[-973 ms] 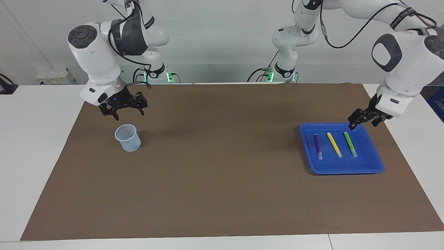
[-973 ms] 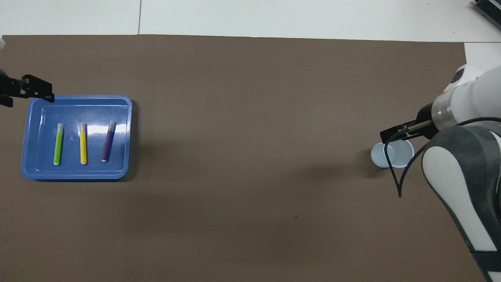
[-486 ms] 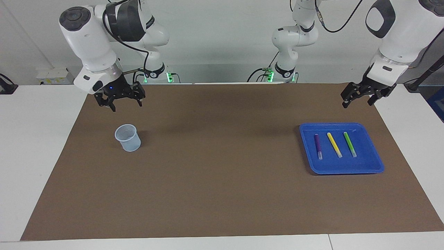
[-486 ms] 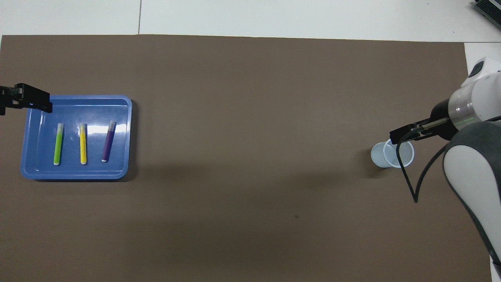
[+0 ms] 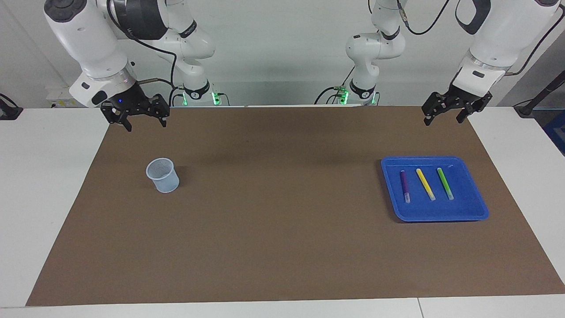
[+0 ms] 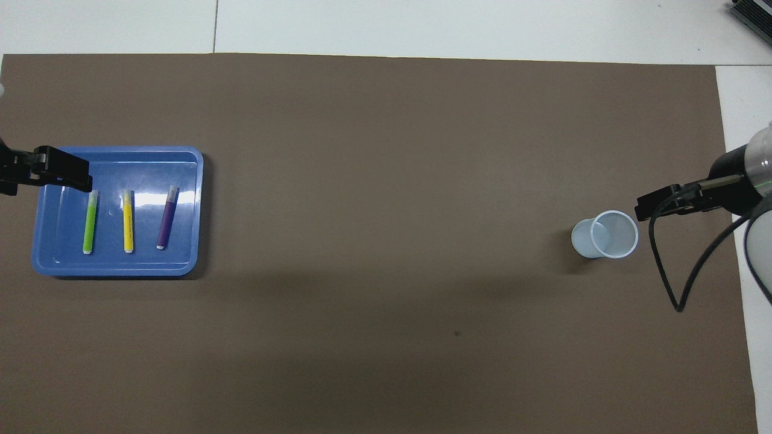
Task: Right arm passes pens to left for tray arrangement
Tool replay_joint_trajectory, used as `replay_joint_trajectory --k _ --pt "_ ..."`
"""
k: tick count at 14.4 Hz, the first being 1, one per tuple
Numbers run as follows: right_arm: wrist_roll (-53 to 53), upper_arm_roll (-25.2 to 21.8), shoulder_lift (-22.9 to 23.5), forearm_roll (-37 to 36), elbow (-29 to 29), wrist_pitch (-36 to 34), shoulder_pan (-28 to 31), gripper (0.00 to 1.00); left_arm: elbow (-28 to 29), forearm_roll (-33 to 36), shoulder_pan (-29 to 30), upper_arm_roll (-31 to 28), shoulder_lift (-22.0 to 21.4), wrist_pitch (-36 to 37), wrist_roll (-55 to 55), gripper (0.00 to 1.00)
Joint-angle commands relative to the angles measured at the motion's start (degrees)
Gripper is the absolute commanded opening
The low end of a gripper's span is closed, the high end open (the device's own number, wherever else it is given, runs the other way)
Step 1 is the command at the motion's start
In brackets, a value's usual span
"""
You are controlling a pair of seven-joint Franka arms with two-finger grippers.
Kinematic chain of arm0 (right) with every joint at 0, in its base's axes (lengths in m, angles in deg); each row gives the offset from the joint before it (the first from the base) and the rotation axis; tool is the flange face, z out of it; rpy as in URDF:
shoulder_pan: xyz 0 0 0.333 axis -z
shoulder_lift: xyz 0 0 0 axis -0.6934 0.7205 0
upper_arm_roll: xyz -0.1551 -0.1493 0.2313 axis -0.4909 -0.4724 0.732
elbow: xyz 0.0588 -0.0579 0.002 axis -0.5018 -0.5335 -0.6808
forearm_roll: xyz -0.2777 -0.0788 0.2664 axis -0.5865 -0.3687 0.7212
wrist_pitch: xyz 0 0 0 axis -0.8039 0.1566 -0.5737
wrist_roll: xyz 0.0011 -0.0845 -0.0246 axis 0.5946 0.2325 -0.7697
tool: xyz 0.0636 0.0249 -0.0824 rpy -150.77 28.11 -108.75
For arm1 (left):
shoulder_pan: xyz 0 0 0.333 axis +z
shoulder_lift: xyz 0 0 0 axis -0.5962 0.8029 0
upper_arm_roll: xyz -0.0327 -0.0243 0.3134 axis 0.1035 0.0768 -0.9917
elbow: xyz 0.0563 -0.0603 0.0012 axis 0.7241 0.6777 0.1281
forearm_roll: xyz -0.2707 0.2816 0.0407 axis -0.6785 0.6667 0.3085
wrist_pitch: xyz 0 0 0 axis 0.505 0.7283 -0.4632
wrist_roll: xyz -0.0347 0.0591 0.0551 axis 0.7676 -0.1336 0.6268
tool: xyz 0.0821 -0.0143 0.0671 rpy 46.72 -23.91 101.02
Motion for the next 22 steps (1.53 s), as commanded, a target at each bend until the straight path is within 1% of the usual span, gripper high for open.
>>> replay_joint_trajectory --k 1,4,22 --pt "1.28 0.44 -0.03 -0.42 -0.20 -0.37 -0.02 1.00 4.02 -0.54 -0.58 -1.07 -2.74 -0.57 -0.67 1.00" --pt "1.28 0.44 -0.03 -0.42 -0.02 -0.37 0.24 1.00 7.01 -0.45 -0.49 -1.68 -4.06 -3.29 -0.41 1.00" --pt "1.28 0.35 -0.03 -0.42 -0.02 -0.37 0.59 1.00 6.93 -0.36 -1.19 -2.04 -3.89 -4.26 0.03 1.00"
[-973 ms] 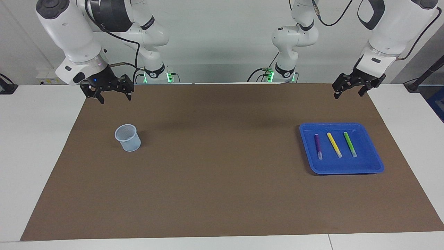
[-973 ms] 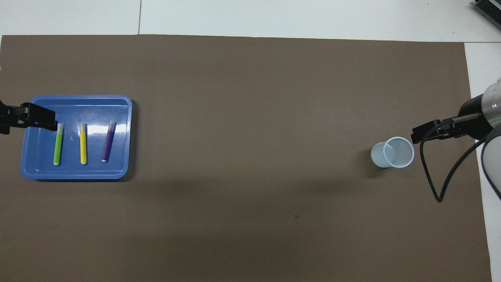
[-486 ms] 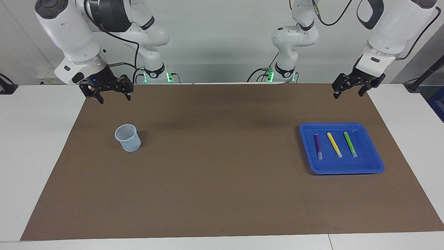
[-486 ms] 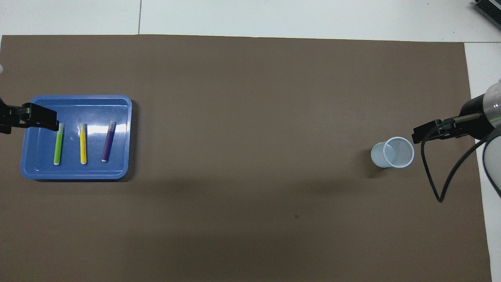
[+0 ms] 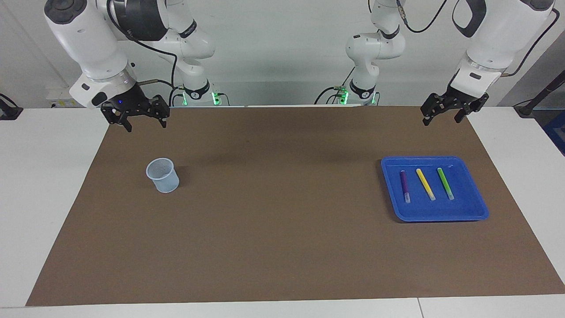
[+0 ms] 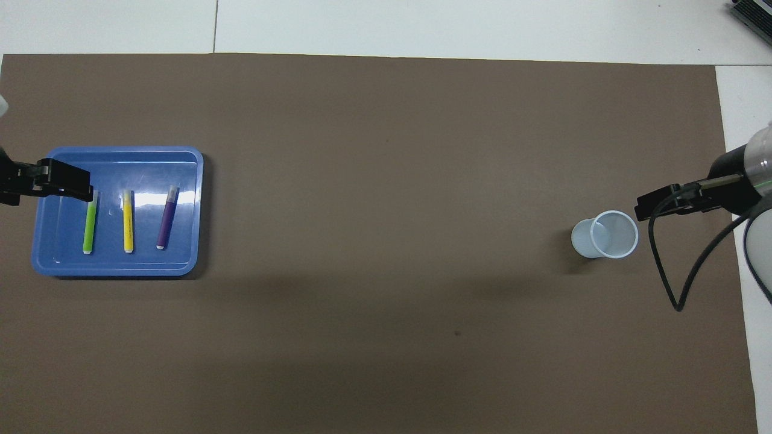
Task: Right arm passes pens to left for tray arrangement
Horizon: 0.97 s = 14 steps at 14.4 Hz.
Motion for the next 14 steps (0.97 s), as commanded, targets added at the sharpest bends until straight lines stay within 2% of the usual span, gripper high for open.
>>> replay_joint_trajectory --k 1,14 --pt "1.06 0.39 -0.08 -0.42 -0.01 -0.37 0.48 1.00 2.13 -0.36 -0.43 -0.66 -1.78 -1.51 0.01 1.00" --pt "1.06 0.39 -0.08 -0.42 -0.01 -0.37 0.48 1.00 1.96 -0.71 -0.25 -0.57 -1.52 -2.04 0.01 1.00"
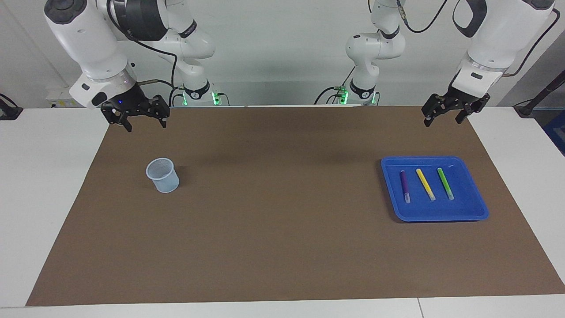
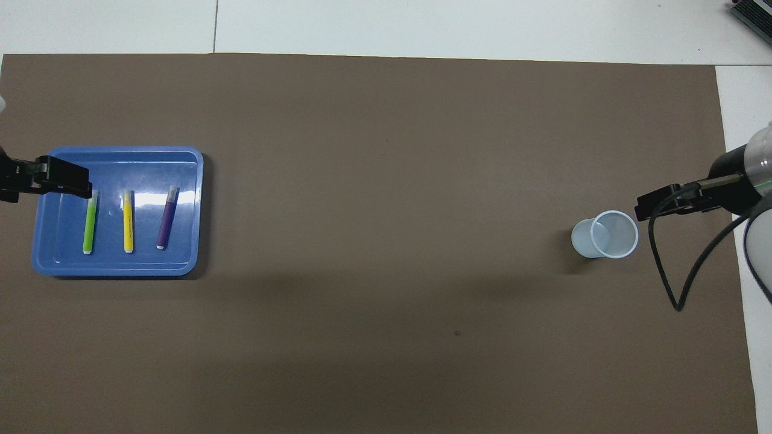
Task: Right arm passes pens to left for tray arrangement
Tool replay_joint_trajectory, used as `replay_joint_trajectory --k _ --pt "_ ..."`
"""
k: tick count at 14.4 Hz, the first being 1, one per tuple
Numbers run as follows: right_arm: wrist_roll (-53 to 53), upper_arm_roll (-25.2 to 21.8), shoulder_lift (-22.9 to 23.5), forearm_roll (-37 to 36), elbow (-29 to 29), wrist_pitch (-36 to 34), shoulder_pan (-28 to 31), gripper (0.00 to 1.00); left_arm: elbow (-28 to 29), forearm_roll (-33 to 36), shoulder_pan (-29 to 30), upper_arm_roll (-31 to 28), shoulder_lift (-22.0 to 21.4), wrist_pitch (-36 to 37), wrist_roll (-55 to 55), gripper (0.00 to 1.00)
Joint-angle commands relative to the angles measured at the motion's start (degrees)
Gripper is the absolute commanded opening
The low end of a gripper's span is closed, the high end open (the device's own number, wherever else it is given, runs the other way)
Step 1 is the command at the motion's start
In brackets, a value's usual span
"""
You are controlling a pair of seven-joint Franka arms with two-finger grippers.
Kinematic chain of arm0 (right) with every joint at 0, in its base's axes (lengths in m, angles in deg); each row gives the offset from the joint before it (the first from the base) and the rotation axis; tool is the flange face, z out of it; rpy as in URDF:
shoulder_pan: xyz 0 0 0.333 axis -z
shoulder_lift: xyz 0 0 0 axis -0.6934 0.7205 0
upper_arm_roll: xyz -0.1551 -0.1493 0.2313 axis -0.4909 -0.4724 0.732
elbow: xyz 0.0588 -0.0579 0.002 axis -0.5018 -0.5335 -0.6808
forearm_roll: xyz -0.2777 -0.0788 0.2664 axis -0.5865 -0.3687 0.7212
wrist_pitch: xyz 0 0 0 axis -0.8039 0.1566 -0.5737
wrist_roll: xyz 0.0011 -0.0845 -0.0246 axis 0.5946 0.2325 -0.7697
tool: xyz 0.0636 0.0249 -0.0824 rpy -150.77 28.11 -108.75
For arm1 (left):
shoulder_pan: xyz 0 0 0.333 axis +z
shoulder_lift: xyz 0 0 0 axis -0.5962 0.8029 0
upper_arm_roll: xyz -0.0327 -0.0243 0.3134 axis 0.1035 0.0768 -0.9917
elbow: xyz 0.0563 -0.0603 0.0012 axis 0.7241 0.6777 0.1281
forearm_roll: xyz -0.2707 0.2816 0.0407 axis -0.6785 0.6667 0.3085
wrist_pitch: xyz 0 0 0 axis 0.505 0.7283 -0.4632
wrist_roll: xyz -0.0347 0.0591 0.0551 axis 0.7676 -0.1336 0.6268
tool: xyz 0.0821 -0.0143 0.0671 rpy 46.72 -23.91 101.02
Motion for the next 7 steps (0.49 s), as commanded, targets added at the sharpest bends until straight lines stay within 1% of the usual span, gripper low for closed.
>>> replay_joint_trajectory --k 1,7 --pt "1.05 0.39 -0.08 -0.42 -0.01 -0.37 0.48 1.00 1.78 -1.14 -0.17 -0.43 -1.52 -1.16 0.01 1.00" --pt "1.05 0.39 -0.08 -0.42 -0.01 -0.37 0.48 1.00 1.78 -2.20 0.01 -0.43 -1.52 -1.34 0.01 1.00"
